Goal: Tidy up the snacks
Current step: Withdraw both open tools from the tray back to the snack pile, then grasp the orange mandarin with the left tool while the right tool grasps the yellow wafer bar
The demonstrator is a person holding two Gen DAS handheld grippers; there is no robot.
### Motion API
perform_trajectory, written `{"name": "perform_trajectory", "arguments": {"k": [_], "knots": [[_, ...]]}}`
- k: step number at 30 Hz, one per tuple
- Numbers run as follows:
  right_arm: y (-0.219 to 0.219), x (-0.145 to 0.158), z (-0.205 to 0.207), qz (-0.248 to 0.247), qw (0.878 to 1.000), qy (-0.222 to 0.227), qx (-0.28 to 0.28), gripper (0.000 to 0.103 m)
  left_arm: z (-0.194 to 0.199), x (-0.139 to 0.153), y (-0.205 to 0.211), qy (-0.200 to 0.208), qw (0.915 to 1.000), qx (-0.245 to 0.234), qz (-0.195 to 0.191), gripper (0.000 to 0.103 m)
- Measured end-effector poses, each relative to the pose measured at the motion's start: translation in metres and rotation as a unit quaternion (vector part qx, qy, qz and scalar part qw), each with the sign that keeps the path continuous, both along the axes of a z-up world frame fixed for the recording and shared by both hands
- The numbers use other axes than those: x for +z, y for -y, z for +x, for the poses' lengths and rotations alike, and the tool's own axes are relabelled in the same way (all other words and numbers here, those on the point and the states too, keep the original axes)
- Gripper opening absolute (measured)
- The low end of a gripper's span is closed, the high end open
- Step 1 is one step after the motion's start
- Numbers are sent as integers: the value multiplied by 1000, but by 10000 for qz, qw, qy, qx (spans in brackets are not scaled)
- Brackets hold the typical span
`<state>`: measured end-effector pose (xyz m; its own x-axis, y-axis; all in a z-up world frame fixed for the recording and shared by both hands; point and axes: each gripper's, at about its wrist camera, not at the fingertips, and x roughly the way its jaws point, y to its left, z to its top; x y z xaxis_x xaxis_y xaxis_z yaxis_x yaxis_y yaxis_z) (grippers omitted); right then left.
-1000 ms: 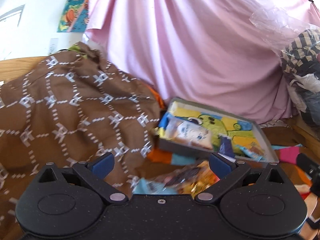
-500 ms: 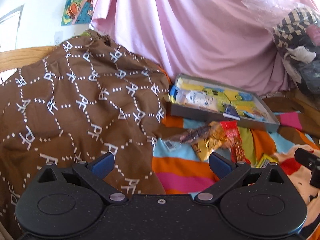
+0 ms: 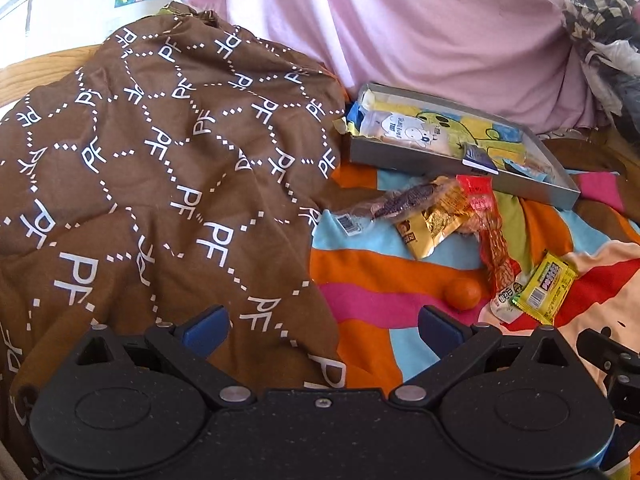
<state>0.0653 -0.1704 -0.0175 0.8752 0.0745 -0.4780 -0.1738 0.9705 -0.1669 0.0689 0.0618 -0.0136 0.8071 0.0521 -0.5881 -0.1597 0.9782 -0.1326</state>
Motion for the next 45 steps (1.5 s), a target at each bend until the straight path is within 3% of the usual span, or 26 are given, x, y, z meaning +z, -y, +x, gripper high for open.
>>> {"name": "perform_trajectory", "arguments": {"k": [10,15,27,32,37,42,45], "knots": [[7,-7,9,51,9996,-164,-205,103,10,-3,13,38,9995,-301,118,101],[10,-17,22,-71,9981,-453,-404,103,21,-4,18,-14,9983,-581,20,101],[21,-19,51,-222,9962,-750,-395,103,86,-17,55,-1,9871,-1546,409,101],[40,0,64,-37,9979,-642,5,103,114,-25,73,48,9833,-1759,463,101],[62,15,98,456,9945,-947,-35,103,128,-37,77,-60,9796,-1989,271,100],[70,0,120,1202,9837,-1318,-225,102,130,-44,76,-217,9743,-2241,37,94],[64,-12,127,1282,9814,-1390,-340,97,129,-44,76,-196,9712,-2373,-11,85]]}}
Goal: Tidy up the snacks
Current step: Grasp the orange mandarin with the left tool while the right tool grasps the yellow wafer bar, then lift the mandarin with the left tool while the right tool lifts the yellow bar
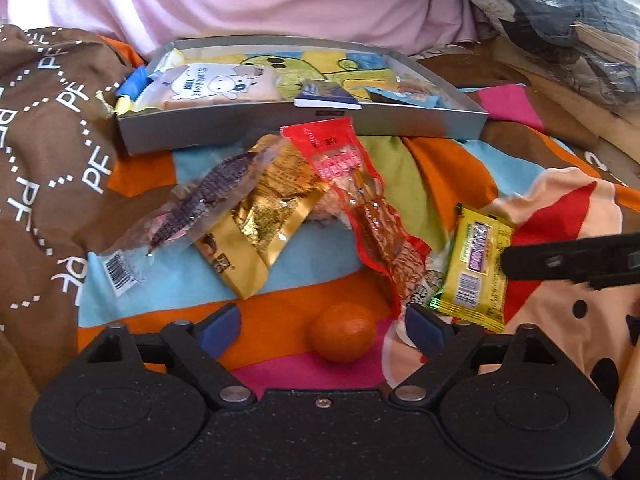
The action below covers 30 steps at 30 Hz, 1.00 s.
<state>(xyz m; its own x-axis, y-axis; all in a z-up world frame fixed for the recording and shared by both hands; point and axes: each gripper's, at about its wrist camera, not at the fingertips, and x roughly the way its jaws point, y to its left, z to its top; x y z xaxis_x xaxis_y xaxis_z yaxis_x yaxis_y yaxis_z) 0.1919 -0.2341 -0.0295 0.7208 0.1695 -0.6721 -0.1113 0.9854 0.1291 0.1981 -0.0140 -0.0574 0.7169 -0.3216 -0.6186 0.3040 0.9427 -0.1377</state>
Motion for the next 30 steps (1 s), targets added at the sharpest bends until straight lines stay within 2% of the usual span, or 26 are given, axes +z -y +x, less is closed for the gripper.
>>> {"name": "perform_trajectory", "arguments": {"k": [4,8,11,16,22,25,30], "knots": [[-10,-4,1,-11,9996,264,39,92,0,0,0,5,9999,-126,-58,68],[-16,-7,10,17,9999,126,-117,86,0,-1,-1,-36,9997,-200,-97,53],[-18,-8,15,36,9996,68,-263,85,1,-3,2,-68,9996,-288,-32,48],[-24,-13,29,-273,9985,-84,-458,84,2,-6,3,-121,9995,-282,47,41],[-26,-25,30,-263,9978,-75,-608,84,-1,-3,1,-192,9997,-137,69,40],[-33,-31,22,-537,9975,54,-458,83,-4,-1,-1,-180,9998,-47,33,39],[-40,-36,12,-785,9964,182,-249,74,-7,1,-6,-199,9998,93,23,39]]}}
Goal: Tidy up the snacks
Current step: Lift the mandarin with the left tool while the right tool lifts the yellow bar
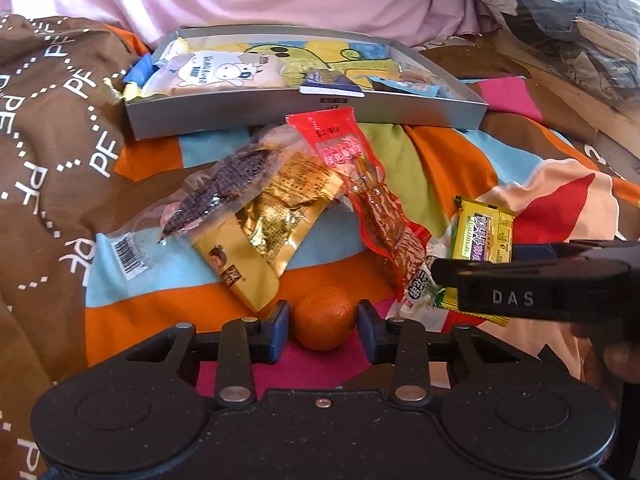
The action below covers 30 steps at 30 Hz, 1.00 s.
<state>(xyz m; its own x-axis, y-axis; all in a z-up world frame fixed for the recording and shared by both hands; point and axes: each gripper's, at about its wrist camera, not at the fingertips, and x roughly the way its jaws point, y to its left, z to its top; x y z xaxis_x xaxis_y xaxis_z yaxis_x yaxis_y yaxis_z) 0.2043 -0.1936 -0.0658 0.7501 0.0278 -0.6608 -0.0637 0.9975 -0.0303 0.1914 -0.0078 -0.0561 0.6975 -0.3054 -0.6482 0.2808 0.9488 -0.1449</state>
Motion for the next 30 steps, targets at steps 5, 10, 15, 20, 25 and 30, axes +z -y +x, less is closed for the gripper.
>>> {"name": "perform_trajectory", "arguments": {"k": [5,10,15,20,25,30], "knots": [[0,1,-7,3,9998,-18,179,59,-3,3,-8,-85,9999,118,-68,38],[-2,5,-22,18,9993,-46,372,30,-8,3,-11,-128,9997,176,-59,38],[-5,14,-44,5,9981,141,594,20,-13,4,-11,-149,9997,192,-39,38],[-3,20,-65,194,9966,96,797,14,-22,6,-14,-257,9995,146,-145,38],[-7,18,-92,316,9944,-32,1004,14,-32,8,-16,-344,9992,149,-169,38],[-12,15,-89,180,9945,2,1029,18,-31,3,-13,-422,9990,136,-83,39]]}}
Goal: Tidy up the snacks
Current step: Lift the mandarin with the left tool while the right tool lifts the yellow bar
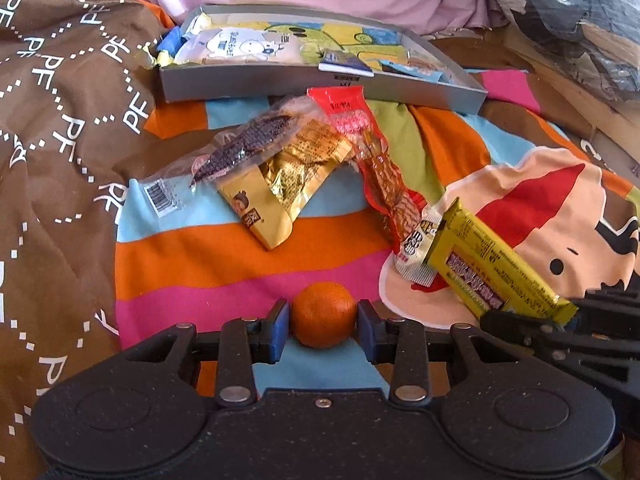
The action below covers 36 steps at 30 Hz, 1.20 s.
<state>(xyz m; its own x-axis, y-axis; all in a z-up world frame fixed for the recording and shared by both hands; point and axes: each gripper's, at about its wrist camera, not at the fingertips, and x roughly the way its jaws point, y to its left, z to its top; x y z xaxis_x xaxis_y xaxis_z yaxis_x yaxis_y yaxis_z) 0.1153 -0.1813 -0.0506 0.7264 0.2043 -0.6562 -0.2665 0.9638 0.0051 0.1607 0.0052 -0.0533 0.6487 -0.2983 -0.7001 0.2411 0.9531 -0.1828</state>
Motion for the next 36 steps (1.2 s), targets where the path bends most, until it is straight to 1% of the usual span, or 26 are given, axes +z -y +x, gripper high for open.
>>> {"name": "perform_trajectory", "arguments": {"k": [2,8,12,16,20,23,28,30,31,36], "knots": [[-1,-1,5,5,10000,4,-21,22,0,-2,0,-38,10000,23,-3,39],[-3,-5,11,-44,10000,19,38,27,3,-5,0,2,10000,34,7,38],[-3,-8,12,-29,10000,1,4,27,3,-6,0,22,10000,48,-33,38],[-3,-10,9,-68,9998,80,-186,27,4,-7,-2,-1,9998,124,-161,38],[-3,-11,6,-76,9996,165,-234,22,6,-7,-5,-31,9994,197,-297,38],[-5,-12,4,-111,9996,203,-171,19,5,-7,-4,-2,9994,187,-300,38],[-6,-14,6,-149,9997,113,-160,18,4,-8,-1,49,9995,65,-291,37],[-7,-14,5,-155,9997,123,-136,16,3,-8,1,74,9996,13,-276,37],[-7,-14,5,-168,9997,142,-118,14,3,-8,1,82,9996,-6,-282,37],[-10,-12,-1,-240,9991,353,-33,14,2,-7,2,125,9995,-45,-303,37]]}}
